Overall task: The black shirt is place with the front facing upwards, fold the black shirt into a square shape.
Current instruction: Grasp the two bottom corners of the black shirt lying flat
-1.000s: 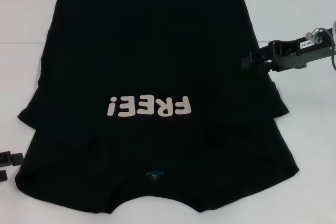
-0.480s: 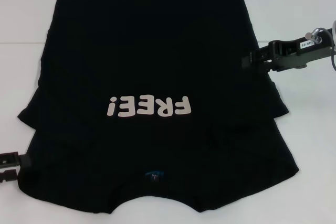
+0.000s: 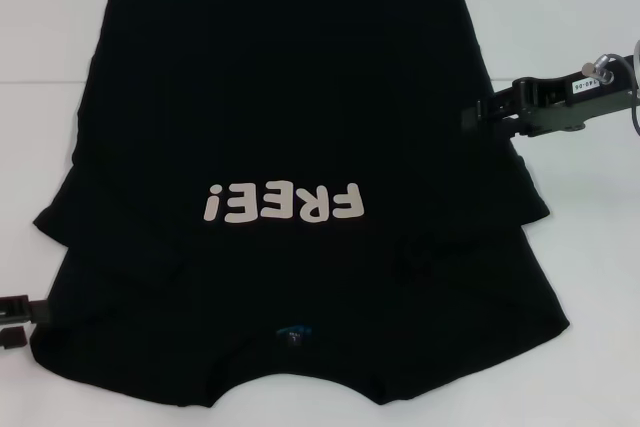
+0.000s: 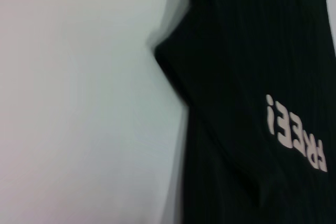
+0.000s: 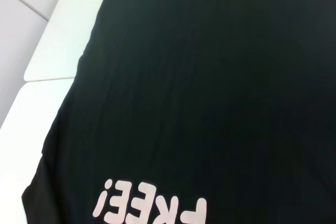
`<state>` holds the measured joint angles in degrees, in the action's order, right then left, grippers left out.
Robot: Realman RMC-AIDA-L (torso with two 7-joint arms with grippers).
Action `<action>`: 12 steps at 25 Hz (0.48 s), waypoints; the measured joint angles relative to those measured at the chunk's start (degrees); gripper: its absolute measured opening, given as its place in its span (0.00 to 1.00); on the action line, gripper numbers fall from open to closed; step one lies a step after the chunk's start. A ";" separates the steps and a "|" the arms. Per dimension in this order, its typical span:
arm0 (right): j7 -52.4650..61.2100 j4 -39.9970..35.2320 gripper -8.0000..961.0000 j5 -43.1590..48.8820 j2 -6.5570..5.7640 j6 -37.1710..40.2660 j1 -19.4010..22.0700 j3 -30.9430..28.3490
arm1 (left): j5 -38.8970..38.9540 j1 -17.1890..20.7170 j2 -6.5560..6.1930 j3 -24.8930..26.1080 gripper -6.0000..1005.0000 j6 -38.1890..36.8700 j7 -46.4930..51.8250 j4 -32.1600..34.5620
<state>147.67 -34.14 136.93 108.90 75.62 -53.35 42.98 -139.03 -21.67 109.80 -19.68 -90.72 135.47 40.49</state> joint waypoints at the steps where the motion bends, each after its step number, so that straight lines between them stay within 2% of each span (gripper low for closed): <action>1: 0.00 0.06 0.65 0.00 0.00 -0.02 0.02 0.00 | -0.29 -0.12 0.04 0.00 0.64 0.36 0.01 0.00; 12: -0.01 -0.05 0.65 -0.06 -0.08 0.06 0.81 -0.61 | -2.94 -0.98 0.53 -0.01 0.63 2.43 -0.01 -0.39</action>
<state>147.66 -34.19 136.88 108.82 75.68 -52.54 42.37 -141.98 -22.65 110.33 -19.69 -88.30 135.47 40.10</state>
